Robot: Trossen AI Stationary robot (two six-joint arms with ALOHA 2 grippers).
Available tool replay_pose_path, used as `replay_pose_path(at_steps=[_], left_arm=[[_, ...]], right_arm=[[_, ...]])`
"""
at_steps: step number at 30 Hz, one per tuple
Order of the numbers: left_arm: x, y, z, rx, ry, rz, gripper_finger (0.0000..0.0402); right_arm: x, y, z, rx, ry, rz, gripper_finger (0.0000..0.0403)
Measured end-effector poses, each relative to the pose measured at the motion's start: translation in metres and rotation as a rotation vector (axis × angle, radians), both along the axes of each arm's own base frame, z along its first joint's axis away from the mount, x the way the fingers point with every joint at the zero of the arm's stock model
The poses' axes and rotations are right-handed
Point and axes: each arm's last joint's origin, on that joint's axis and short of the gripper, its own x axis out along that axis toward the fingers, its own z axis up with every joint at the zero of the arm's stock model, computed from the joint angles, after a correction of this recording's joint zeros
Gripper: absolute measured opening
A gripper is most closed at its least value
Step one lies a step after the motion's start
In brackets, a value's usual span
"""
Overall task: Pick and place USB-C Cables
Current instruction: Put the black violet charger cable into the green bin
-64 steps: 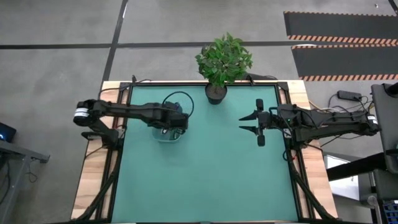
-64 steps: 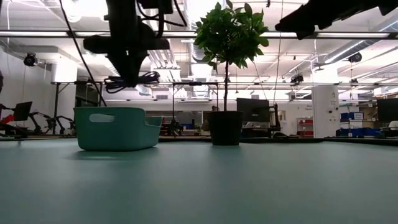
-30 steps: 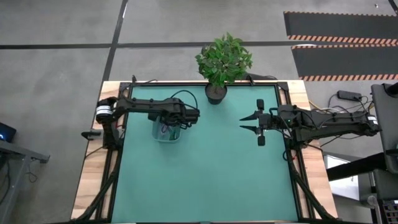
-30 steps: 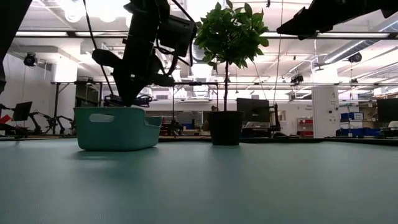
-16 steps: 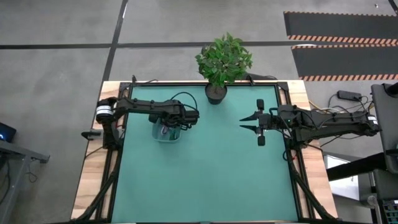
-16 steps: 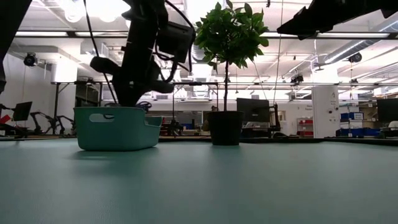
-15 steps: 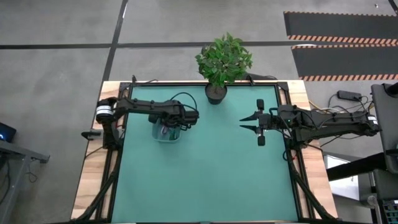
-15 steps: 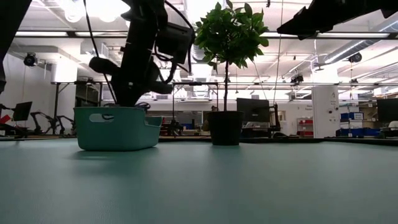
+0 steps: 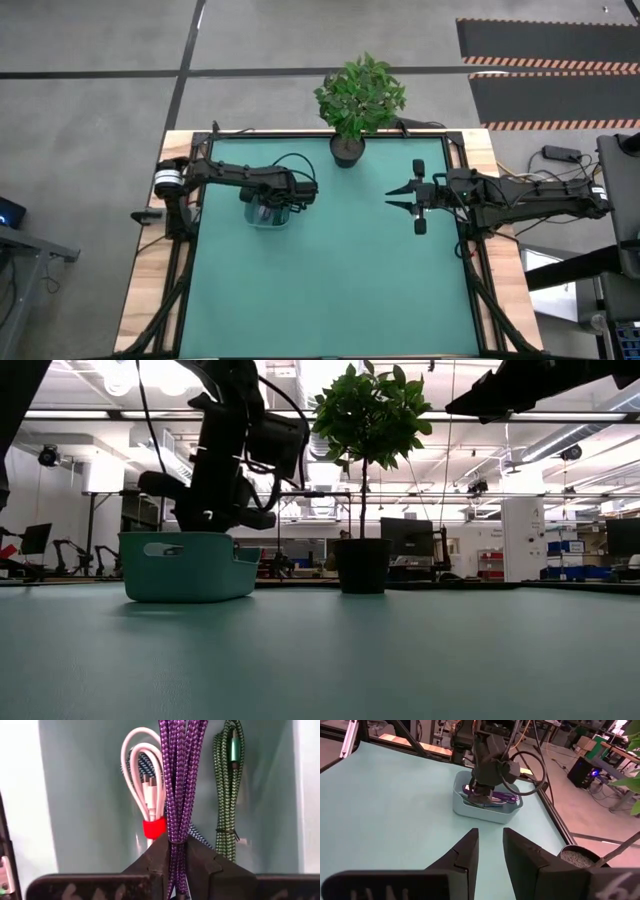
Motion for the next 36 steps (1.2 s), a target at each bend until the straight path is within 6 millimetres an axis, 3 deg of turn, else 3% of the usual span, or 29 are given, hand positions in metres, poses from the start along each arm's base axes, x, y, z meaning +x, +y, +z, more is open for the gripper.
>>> replay_pose_path(at_steps=[15, 36], left_arm=[[-0.002, 0.0, -0.014, -0.001, -0.027, 0.001, 0.0027], [-0.002, 0.0, -0.015, 0.0, -0.036, 0.001, 0.0047]], right_arm=[[0.0, 0.0, 0.0, -0.002, 0.0, 0.001, 0.0082], [0.0, 0.0, 0.0, -0.002, 0.0, 0.002, 0.008]])
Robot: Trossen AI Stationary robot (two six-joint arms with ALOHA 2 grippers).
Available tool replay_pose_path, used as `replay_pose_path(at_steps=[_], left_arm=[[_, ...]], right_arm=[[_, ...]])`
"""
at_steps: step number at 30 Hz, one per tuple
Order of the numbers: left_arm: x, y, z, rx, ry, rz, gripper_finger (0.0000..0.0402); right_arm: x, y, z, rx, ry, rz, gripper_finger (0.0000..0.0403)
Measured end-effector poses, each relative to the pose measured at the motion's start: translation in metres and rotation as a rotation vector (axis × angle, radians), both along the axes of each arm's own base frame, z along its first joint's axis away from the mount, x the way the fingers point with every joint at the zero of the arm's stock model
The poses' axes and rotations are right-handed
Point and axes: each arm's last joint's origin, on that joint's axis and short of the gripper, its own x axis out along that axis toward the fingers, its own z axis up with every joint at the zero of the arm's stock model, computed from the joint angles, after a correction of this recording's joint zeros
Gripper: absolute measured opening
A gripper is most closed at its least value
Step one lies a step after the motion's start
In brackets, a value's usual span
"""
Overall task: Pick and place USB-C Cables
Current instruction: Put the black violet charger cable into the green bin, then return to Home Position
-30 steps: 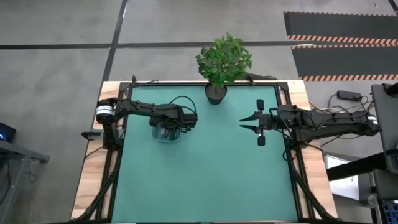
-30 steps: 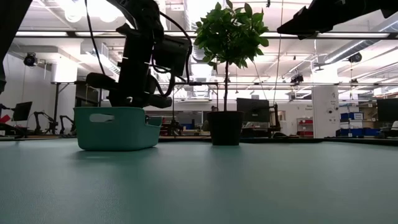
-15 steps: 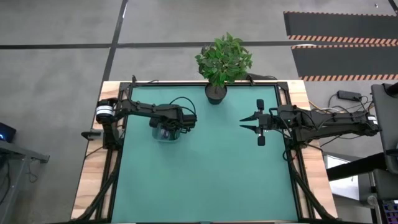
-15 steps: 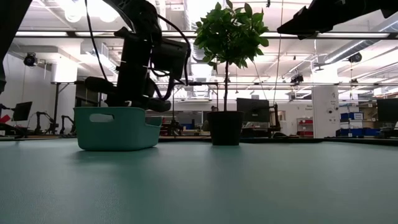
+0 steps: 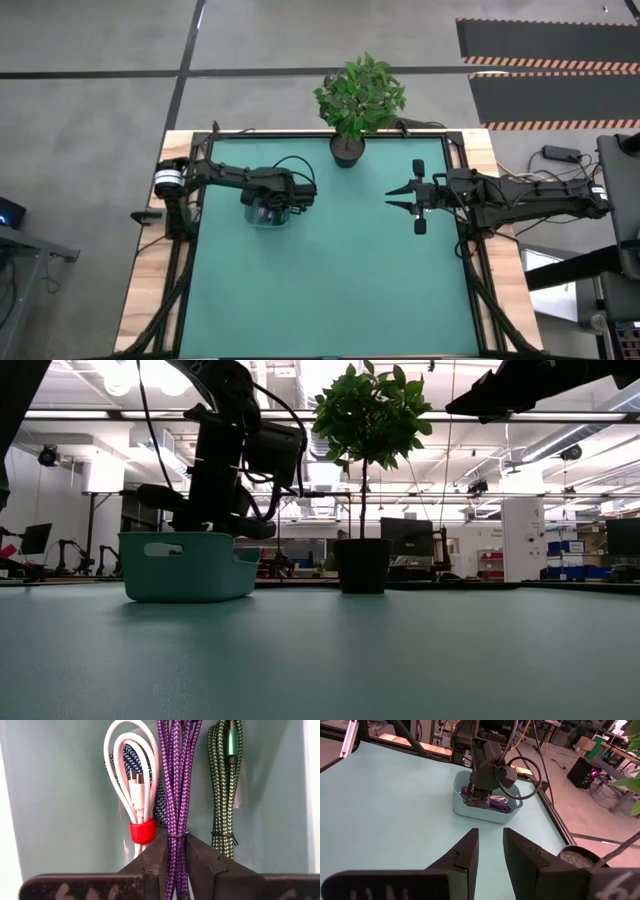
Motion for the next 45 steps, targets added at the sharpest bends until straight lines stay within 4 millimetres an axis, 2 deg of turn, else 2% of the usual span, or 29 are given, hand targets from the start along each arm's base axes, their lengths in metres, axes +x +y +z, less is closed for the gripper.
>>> replay_pose_path(at_steps=[11, 21, 26, 33, 38, 45], left_arm=[[0.0, 0.0, 0.0, -0.006, 0.007, -0.024, 0.0054], [0.0, 0.0, 0.0, -0.011, 0.007, -0.025, 0.0138], [-0.001, -0.001, 0.003, -0.012, 0.001, -0.046, 0.0162], [0.0, -0.012, 0.024, 0.014, -0.048, -0.14, 0.0165], [-0.002, -0.032, 0.041, 0.062, -0.077, -0.285, 0.0165], [-0.02, -0.064, 0.078, 0.196, -0.146, -0.512, 0.0164]], right_arm=[[0.0, 0.0, 0.0, 0.0, 0.0, 0.0, 0.0079], [0.0, 0.0, 0.0, 0.0, 0.0, 0.0, 0.0079], [0.0, 0.0, 0.0, -0.002, 0.001, 0.001, 0.0079], [0.0, 0.0, 0.0, -0.011, 0.002, 0.003, 0.0079], [0.0, 0.0, 0.0, -0.011, 0.001, 0.004, 0.0079], [0.0, 0.0, -0.004, -0.037, 0.002, 0.013, 0.0079]])
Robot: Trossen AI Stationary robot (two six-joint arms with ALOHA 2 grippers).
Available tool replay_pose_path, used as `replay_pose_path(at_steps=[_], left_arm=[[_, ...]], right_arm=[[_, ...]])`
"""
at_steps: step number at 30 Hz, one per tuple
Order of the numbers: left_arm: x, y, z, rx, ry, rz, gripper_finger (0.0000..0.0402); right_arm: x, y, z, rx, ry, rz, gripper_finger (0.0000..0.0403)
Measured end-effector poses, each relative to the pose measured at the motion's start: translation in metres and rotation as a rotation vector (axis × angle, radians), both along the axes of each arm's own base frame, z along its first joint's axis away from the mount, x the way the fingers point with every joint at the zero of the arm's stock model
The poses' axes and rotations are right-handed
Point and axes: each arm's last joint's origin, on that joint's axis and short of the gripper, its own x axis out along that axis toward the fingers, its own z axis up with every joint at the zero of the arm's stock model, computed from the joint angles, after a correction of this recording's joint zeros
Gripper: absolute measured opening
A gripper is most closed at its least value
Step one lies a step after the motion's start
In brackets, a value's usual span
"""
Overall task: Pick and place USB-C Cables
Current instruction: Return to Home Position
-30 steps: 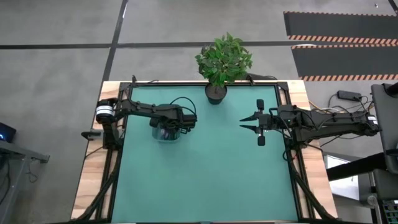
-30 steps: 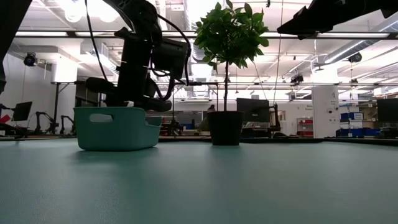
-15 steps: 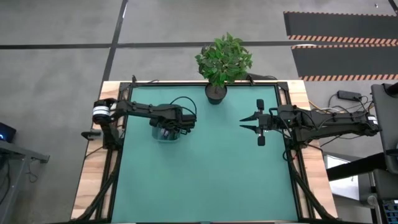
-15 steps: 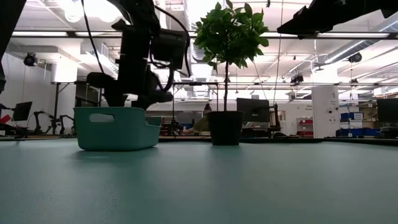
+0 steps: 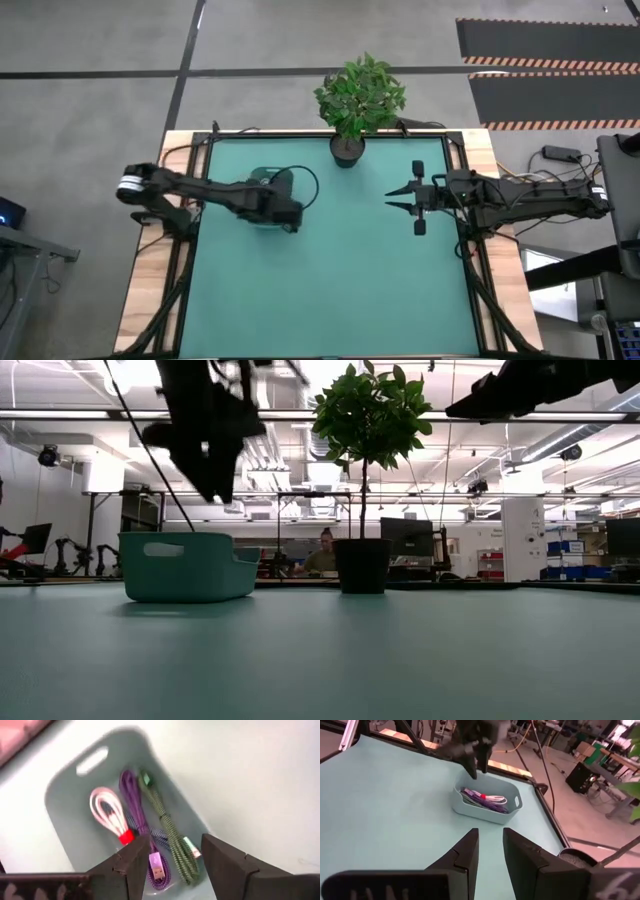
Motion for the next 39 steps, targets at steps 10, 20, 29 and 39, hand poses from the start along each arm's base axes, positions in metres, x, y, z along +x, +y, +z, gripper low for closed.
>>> replay_pose_path(at_steps=[10, 20, 29, 39], left_arm=[[-0.026, -0.04, 0.037, 0.169, -0.178, -0.45, 0.0141], [-0.072, -0.043, 0.024, 0.266, -0.397, -0.702, 0.0029], [-0.124, -0.028, 0.007, 0.275, -0.69, -0.746, 0.0001], [-0.159, -0.017, -0.013, 0.323, -0.822, -0.752, 0.0]], right_arm=[[0.001, 0.0, -0.011, -0.033, -0.054, 0.007, 0.0079], [0.0, 0.0, -0.023, -0.03, -0.033, 0.015, 0.0068], [-0.011, 0.001, -0.041, 0.005, -0.046, 0.044, 0.0033], [-0.043, 0.004, -0.05, 0.009, -0.23, 0.076, 0.0011]])
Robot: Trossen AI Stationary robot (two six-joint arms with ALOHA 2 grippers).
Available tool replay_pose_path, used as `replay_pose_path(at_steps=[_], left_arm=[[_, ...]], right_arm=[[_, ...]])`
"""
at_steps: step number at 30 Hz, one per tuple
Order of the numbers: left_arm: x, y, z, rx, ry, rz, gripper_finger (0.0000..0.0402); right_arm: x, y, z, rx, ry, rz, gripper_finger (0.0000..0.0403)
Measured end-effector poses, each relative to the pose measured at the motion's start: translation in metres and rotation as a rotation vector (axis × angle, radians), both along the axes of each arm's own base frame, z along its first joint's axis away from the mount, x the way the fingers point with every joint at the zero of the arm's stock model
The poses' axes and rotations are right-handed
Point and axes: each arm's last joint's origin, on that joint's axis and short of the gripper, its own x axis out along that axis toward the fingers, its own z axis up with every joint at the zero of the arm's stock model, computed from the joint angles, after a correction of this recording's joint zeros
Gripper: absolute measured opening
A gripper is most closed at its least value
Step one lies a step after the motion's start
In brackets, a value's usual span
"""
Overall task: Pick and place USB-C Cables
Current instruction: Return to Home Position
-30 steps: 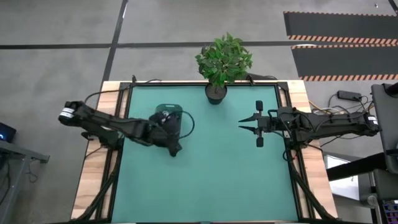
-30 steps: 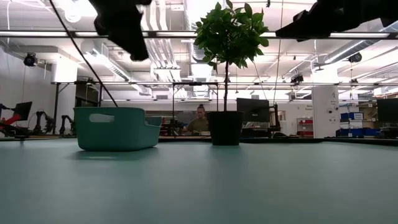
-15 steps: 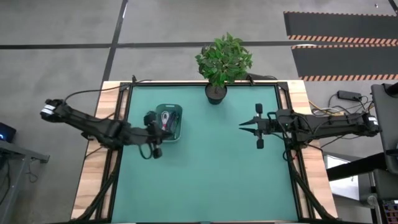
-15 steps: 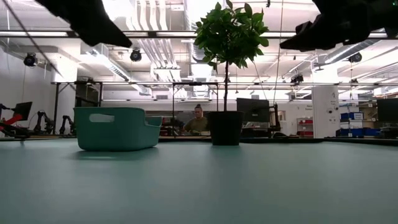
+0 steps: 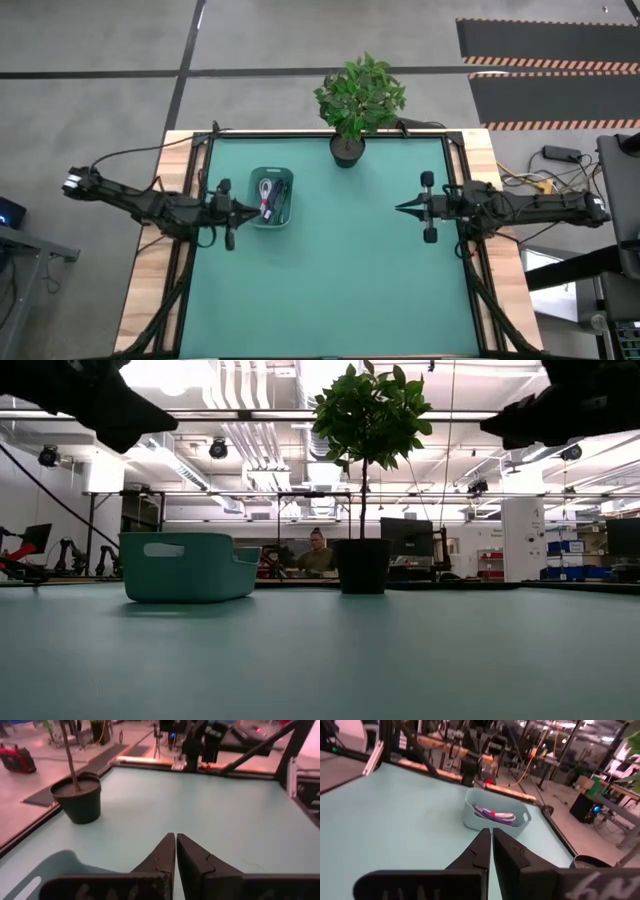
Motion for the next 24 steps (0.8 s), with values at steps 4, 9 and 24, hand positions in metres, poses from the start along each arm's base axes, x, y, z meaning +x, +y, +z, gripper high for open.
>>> replay_pose_path(at_steps=[4, 9, 24], left_arm=[[-0.006, 0.002, -0.007, 0.015, -0.052, -0.022, 0.0], [-0.013, 0.003, -0.015, 0.032, -0.082, -0.039, 0.0], [-0.038, 0.01, -0.044, 0.041, -0.211, -0.076, 0.0]], right_arm=[[-0.017, 0.001, -0.001, 0.007, -0.107, 0.0, 0.0009], [-0.028, 0.001, -0.004, 0.004, -0.166, 0.0, 0.0009], [-0.038, 0.001, -0.017, 0.019, -0.14, 0.0, 0.0009]])
